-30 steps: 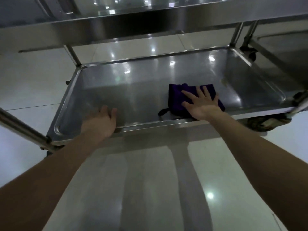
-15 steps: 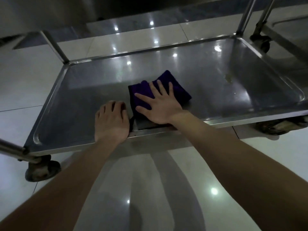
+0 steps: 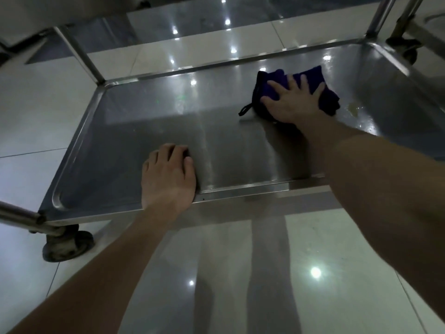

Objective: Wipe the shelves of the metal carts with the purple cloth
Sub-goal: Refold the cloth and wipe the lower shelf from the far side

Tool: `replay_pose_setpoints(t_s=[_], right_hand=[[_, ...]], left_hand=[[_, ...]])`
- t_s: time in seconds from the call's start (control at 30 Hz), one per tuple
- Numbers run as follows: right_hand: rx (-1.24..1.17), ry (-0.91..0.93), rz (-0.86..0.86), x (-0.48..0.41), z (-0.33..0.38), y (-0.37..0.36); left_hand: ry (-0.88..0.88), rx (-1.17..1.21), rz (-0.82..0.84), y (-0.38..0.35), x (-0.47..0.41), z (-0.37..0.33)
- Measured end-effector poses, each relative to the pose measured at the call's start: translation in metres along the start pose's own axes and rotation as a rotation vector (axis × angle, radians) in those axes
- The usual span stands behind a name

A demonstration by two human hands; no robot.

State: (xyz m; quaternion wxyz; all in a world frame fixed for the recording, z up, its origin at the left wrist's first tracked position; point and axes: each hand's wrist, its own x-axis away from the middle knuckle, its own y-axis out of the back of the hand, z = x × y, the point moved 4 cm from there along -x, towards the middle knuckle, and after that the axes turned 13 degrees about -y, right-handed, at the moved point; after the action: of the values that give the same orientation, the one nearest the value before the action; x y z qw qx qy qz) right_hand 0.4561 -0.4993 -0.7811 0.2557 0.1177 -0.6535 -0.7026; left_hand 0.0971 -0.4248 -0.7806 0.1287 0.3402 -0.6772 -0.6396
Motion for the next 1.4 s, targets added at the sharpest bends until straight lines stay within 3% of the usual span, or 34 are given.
replay_pose_setpoints(t_s=[0.07, 0.23, 0.33, 0.43, 0.63, 0.73, 0.83, 0.97, 1.07, 1.27, 1.4], right_hand=[[0.002, 0.073, -0.002, 0.017, 0.026, -0.004], [-0.020, 0.461, -0.005, 0.112, 0.127, -0.036], [-0.040, 0.560, 0.045, 0.124, 0.132, -0.040], [-0.074, 0.472, 0.078, 0.095, 0.083, -0.024], [-0.106, 0.014, -0.003, 0.031, -0.098, 0.005], [-0.082, -0.098, -0.027, 0.029, -0.116, 0.002], [-0.085, -0.027, -0.037, 0.052, -0.059, -0.005], [-0.041, 0.324, -0.021, 0.136, 0.074, -0.036], [-0.049, 0.518, 0.043, 0.182, 0.103, -0.054], [-0.062, 0.634, 0.114, 0.157, -0.017, -0.031], [-0.049, 0.393, 0.087, 0.117, -0.127, -0.009]], left_hand=[[0.001, 0.000, -0.001, 0.000, 0.000, 0.001], [-0.007, -0.003, -0.007, 0.002, -0.001, 0.006], [0.006, 0.028, -0.004, 0.001, -0.002, 0.009], [-0.006, 0.044, -0.009, 0.003, -0.003, 0.009], [0.003, 0.053, -0.010, 0.006, -0.004, 0.003], [-0.007, 0.030, -0.007, 0.006, -0.004, -0.004], [-0.011, 0.005, -0.005, 0.005, -0.003, -0.007], [-0.015, 0.001, 0.011, 0.008, -0.004, -0.001], [-0.010, 0.010, 0.034, 0.008, -0.007, 0.005], [-0.016, 0.016, -0.003, 0.010, -0.008, 0.005], [-0.009, 0.009, 0.028, 0.005, -0.010, 0.003]])
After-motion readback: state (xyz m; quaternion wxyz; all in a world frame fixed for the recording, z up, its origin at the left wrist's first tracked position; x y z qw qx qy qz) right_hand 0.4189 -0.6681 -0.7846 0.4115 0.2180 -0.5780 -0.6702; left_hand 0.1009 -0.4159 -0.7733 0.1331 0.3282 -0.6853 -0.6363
